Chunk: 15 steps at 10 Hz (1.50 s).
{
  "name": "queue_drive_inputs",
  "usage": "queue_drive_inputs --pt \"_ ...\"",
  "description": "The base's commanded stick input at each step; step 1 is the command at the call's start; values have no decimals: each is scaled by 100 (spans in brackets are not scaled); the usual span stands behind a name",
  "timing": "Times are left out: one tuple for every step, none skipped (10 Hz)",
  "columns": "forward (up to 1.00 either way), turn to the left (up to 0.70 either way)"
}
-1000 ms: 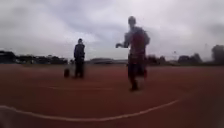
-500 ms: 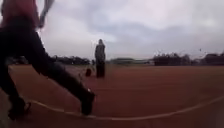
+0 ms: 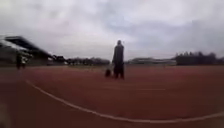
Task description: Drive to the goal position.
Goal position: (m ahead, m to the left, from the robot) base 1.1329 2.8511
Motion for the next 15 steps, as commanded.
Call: queue_drive_inputs --pt "0 0" --pt "0 0" --pt "0 0" --pt "0 0" --pt "0 0" --pt "0 0" --pt "0 -13" --pt "0 -45" --pt "0 -61" --pt "0 -68" --pt "0 -67" --pt "0 -67" --pt "0 -67" --pt "0 -68" --pt "0 -68"
